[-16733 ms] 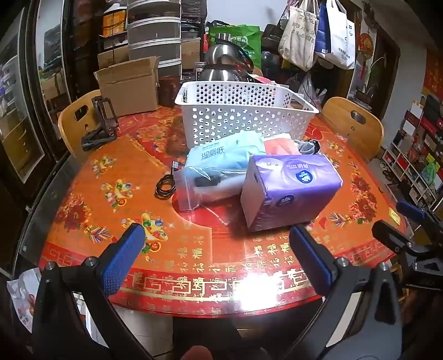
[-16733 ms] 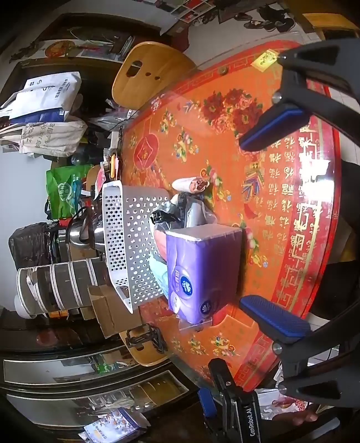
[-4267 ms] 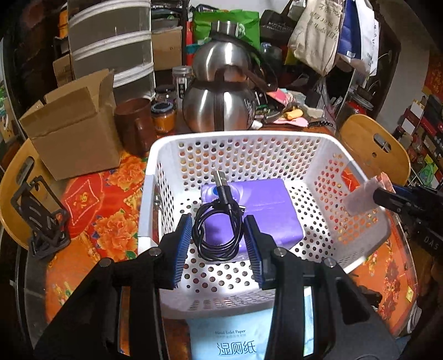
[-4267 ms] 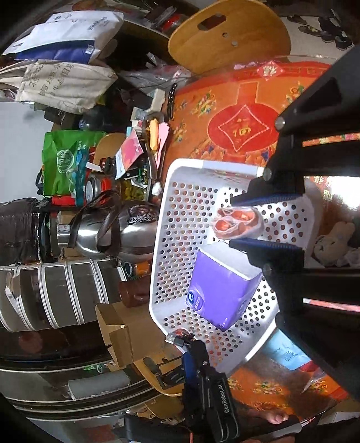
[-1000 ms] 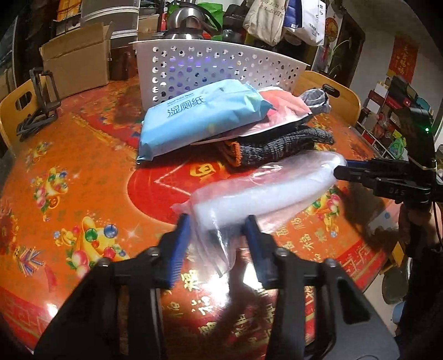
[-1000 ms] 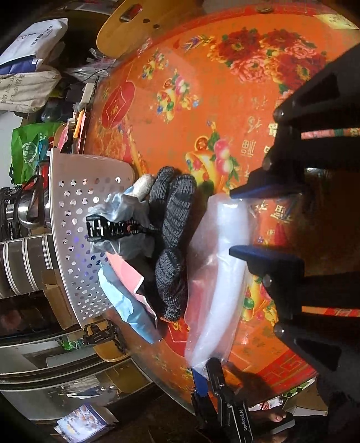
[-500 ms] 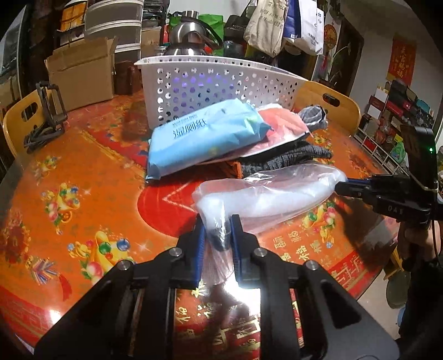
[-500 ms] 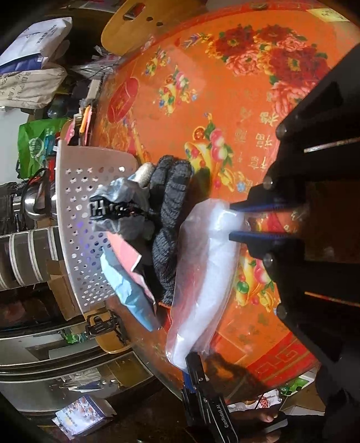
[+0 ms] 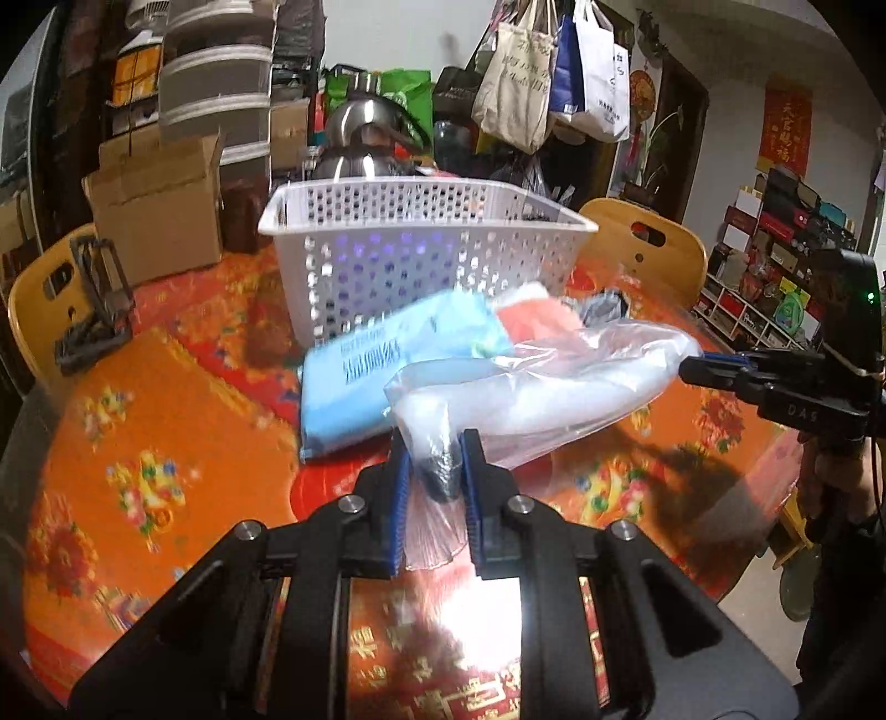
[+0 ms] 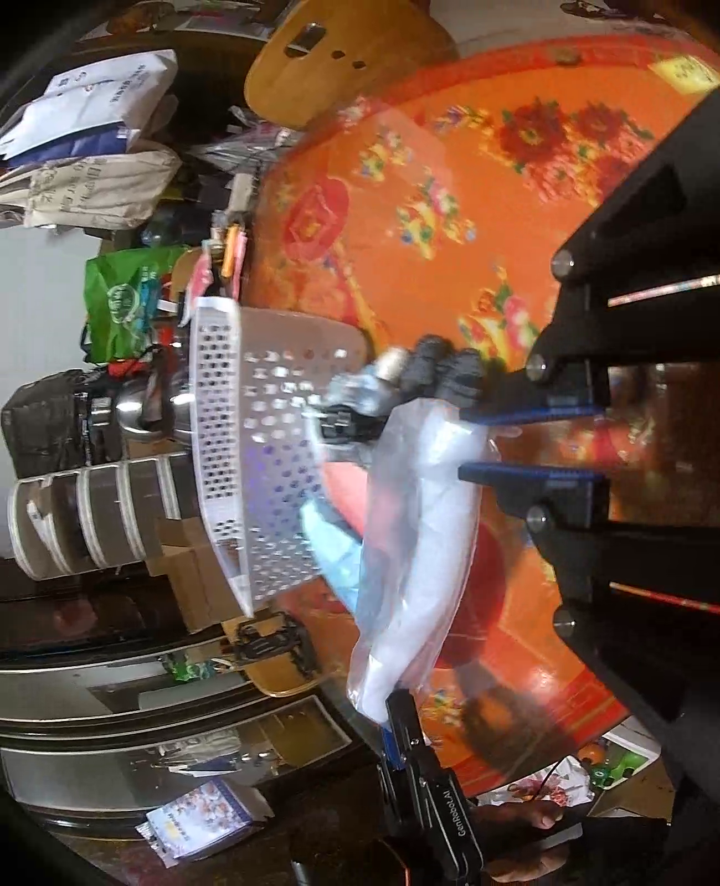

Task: Organize soft objects
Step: 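Lift the zip bag into the basket and open both grippers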

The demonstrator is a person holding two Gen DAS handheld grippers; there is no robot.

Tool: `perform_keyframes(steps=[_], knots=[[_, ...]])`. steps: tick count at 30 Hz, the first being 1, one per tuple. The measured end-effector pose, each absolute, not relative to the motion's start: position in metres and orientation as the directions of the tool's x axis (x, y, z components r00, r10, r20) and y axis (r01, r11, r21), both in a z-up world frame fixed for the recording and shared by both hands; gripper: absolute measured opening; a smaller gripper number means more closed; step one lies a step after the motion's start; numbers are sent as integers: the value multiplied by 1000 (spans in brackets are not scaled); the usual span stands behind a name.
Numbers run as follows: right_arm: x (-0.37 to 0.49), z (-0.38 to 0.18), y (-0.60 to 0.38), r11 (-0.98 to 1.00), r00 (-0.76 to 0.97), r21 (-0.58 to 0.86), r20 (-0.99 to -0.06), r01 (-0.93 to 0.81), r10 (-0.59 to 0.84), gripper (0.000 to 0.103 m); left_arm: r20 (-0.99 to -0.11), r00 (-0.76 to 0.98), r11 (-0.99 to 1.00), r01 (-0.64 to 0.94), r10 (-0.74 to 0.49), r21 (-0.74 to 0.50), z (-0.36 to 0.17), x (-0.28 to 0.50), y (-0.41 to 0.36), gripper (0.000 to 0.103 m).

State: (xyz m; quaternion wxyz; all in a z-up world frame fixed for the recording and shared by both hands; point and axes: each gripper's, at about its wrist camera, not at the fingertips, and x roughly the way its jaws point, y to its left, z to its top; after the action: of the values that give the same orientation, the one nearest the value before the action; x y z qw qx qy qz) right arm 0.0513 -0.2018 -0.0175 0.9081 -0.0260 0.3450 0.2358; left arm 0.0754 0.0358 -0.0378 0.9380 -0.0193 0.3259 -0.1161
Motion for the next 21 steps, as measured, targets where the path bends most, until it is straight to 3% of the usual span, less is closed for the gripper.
perform_keyframes(steps=[14, 21], knots=[[112, 61, -190, 900, 720, 72, -574, -431, 391, 11, -545, 806, 971, 225, -233, -81, 52, 158, 38, 15], [178, 83, -178, 906, 708, 68, -601, -418, 372, 11, -560, 801, 977, 188, -211, -99, 89, 232, 48, 15]])
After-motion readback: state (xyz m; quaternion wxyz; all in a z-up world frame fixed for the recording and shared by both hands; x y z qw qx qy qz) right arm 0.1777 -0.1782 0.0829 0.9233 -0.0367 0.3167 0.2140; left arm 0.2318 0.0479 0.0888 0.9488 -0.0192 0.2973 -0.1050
